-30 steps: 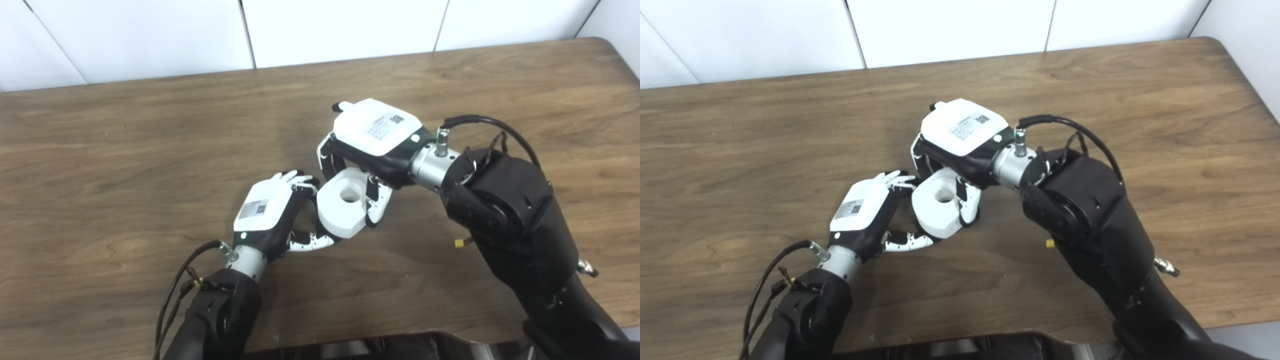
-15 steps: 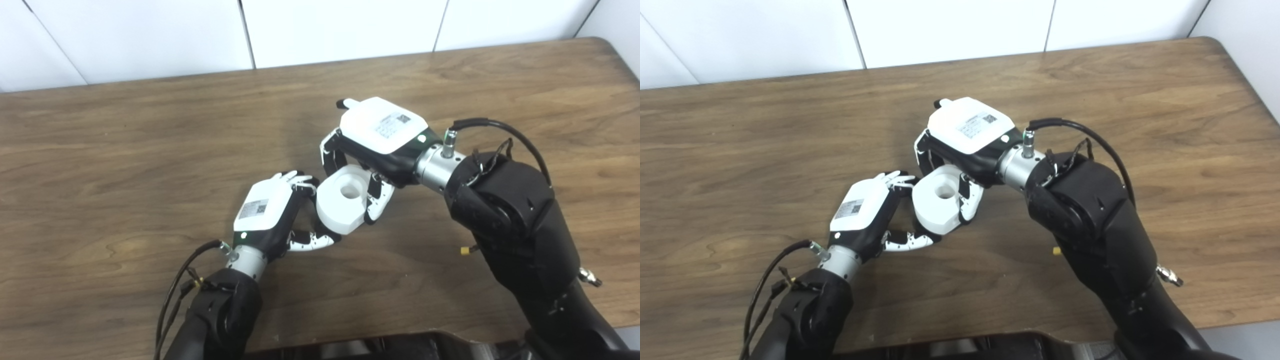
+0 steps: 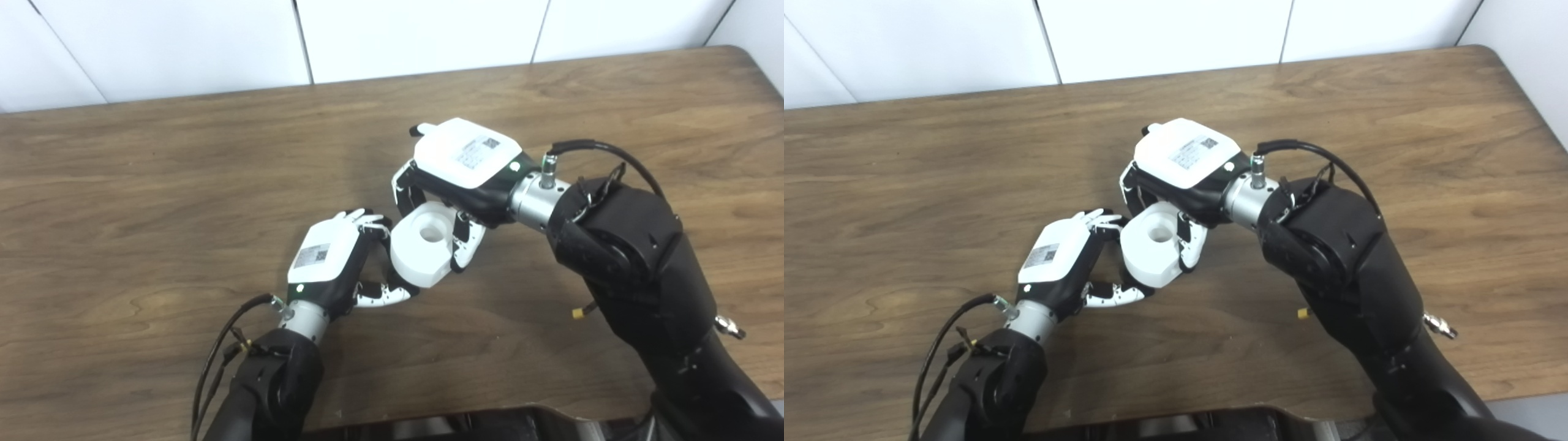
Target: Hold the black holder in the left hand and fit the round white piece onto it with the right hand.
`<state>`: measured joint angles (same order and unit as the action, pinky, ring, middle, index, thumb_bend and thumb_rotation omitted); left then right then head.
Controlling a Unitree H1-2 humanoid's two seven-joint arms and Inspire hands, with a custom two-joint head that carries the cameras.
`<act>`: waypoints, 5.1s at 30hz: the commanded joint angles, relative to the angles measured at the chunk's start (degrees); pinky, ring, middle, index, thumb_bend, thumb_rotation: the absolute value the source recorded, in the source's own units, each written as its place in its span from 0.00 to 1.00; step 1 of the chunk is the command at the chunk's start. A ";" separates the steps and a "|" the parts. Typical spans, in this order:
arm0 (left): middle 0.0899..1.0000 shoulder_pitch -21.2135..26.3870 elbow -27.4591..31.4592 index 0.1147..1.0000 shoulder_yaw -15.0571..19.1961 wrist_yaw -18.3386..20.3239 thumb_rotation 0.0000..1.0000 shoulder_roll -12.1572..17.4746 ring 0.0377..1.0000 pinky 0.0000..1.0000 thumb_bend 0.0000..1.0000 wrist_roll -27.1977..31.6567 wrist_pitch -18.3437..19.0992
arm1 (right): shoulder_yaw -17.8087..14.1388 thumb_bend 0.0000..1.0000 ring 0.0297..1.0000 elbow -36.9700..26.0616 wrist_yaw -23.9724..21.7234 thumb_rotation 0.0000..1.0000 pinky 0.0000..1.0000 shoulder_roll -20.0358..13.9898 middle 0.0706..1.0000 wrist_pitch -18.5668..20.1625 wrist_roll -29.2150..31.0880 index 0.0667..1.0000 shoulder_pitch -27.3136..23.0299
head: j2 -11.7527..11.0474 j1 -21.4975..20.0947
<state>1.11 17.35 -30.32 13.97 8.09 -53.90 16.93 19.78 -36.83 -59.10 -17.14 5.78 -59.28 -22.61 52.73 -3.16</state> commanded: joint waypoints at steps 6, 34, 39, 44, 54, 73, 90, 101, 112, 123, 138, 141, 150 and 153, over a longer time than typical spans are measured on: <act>0.79 -0.56 -1.67 0.42 -1.84 2.98 0.06 -0.86 0.91 0.94 0.51 0.30 -0.23 | 0.21 0.52 0.77 -0.83 -3.57 0.15 0.98 -0.90 0.60 -0.55 0.21 0.46 -2.24 | -0.09 0.10; 0.79 0.23 -3.47 0.42 -2.16 2.21 0.06 -1.40 0.91 0.96 0.51 -0.32 -0.44 | -0.24 1.00 0.93 -0.88 -10.19 0.36 1.00 -2.43 0.85 3.02 3.36 0.77 -6.31 | -0.85 0.27; 0.79 0.48 -3.83 0.42 -2.19 2.03 0.06 -1.41 0.91 0.97 0.51 -0.41 -0.58 | -0.33 1.00 0.95 -0.71 -10.19 0.37 1.00 -2.92 0.85 2.81 3.61 0.77 -6.81 | -1.00 0.17; 0.78 0.66 -4.36 0.42 -2.25 1.45 0.06 -1.39 0.90 0.97 0.51 -0.62 -0.95 | -0.47 1.00 0.95 -0.65 -10.64 0.38 1.00 -3.48 0.84 3.16 4.27 0.77 -7.69 | -1.05 0.21; 0.78 1.00 -4.97 0.42 -2.12 1.14 0.06 -1.46 0.89 0.97 0.51 -0.42 -0.82 | -0.09 1.00 0.96 -0.47 -12.62 0.34 1.00 -4.75 0.84 5.08 5.07 0.77 -10.27 | -1.08 0.13; 0.79 1.37 -5.96 0.42 -1.91 0.58 0.06 -1.82 0.89 0.96 0.51 -0.23 -0.83 | 5.19 1.00 0.97 -1.63 -13.56 0.31 1.00 -11.89 0.86 16.72 11.84 0.79 -18.47 | -1.83 0.27; 0.79 0.77 -6.86 0.42 -1.75 -0.61 0.06 -1.84 0.89 0.97 0.51 0.16 -1.81 | 3.63 1.00 0.97 -0.05 -13.56 0.36 1.00 -15.07 0.87 21.10 18.46 0.80 -23.56 | -3.73 1.32; 0.79 0.52 -7.02 0.42 -1.43 -1.12 0.06 -1.15 0.90 0.98 0.51 0.74 -2.19 | 1.70 1.00 0.96 0.83 -13.51 0.36 1.00 -15.52 0.87 21.08 19.56 0.81 -24.51 | -3.69 1.25; 0.80 0.24 -6.85 0.42 -1.01 -1.32 0.06 -0.67 0.89 0.98 0.51 0.90 -1.85 | 0.92 1.00 0.96 0.60 -13.56 0.37 1.00 -15.79 0.87 21.10 19.18 0.81 -24.23 | -3.62 1.79; 0.78 0.41 -7.43 0.43 -1.08 -1.81 0.08 -0.24 0.88 0.96 0.52 -0.63 -1.63 | 0.34 1.00 0.96 0.91 -13.52 0.38 1.00 -15.31 0.88 21.12 18.66 0.80 -23.25 | -4.18 2.24; 0.81 1.02 -7.05 0.80 -1.84 1.15 0.45 -0.81 0.88 0.95 0.89 -7.50 1.26 | 0.37 1.00 0.97 1.76 -12.96 0.36 1.00 -15.56 0.88 21.06 18.35 0.80 -23.21 | -4.00 3.78; 0.83 1.07 -6.65 0.84 -1.52 2.34 0.47 -1.25 0.89 0.96 0.91 -9.15 2.15 | 0.23 1.00 0.98 1.74 -13.04 0.37 1.00 -15.61 0.88 21.07 18.10 0.80 -23.19 | -4.00 3.80; 0.83 1.37 -5.88 0.86 -0.84 5.65 0.48 -1.67 0.89 0.97 0.97 -10.60 3.20 | 0.22 1.00 0.98 2.13 -12.99 0.37 1.00 -16.04 0.88 21.04 18.30 0.80 -23.42 | -3.86 4.03; 0.86 1.49 -5.60 0.87 -0.58 7.25 0.49 -2.02 0.91 0.97 1.00 -11.12 4.01 | 0.61 1.00 0.98 2.47 -12.86 0.37 1.00 -16.35 0.88 20.89 18.40 0.80 -23.78 | -3.76 4.05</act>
<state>3.84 14.06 -30.97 16.23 5.20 -63.83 17.61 21.39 -34.61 -66.99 -32.29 23.23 -40.74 -43.93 48.96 0.88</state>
